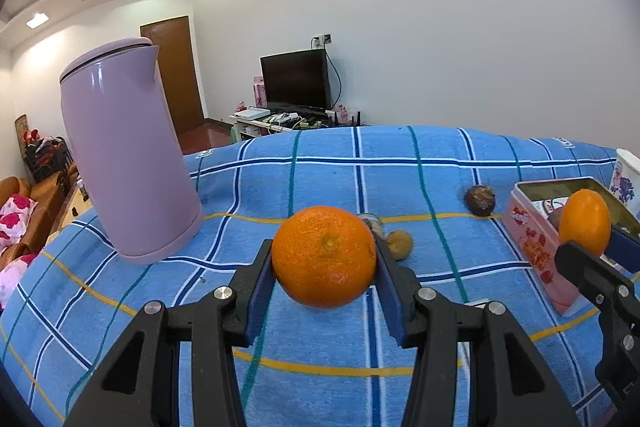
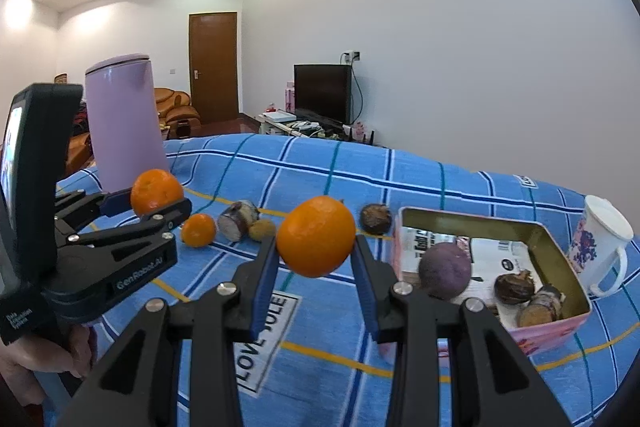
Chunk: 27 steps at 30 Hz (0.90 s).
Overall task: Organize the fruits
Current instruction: 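Carry both held oranges over the pink tin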
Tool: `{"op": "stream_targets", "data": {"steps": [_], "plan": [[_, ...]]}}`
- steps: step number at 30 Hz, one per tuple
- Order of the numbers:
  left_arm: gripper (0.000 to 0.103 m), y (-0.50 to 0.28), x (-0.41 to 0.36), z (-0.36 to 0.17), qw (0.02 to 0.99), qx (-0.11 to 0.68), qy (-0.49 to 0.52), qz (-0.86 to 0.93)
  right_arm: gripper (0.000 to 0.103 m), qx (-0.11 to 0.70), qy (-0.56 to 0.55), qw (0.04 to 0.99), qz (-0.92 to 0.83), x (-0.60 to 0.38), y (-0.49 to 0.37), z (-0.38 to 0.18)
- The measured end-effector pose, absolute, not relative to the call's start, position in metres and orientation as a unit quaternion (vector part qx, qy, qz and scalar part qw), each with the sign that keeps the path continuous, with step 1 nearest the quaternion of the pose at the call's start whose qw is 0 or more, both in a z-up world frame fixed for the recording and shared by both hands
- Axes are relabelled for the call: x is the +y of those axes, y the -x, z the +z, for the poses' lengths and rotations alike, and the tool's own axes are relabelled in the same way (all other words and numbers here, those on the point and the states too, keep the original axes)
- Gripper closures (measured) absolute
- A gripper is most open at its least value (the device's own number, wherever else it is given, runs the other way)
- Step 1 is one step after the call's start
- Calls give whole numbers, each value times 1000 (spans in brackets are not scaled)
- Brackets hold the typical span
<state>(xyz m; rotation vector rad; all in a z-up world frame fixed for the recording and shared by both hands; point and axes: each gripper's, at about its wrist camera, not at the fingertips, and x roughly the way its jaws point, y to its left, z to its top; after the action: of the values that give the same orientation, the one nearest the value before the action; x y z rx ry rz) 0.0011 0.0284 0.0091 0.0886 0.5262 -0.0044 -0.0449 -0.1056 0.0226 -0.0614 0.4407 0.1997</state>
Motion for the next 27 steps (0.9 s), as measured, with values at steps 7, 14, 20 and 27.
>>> {"op": "stream_targets", "data": {"steps": [7, 14, 20, 27], "plan": [[54, 1, 14, 12, 964, 262, -40, -19, 63, 214, 22, 973, 85, -126, 49, 24], [54, 5, -2, 16, 964, 262, -36, -36, 63, 208, 11, 975, 75, -146, 52, 27], [54, 7, -19, 18, 963, 261, -40, -48, 63, 202, 1, 977, 63, -165, 53, 31], [54, 10, -46, 24, 963, 257, -50, -72, 63, 198, -12, 980, 28, -201, 57, 33]]}}
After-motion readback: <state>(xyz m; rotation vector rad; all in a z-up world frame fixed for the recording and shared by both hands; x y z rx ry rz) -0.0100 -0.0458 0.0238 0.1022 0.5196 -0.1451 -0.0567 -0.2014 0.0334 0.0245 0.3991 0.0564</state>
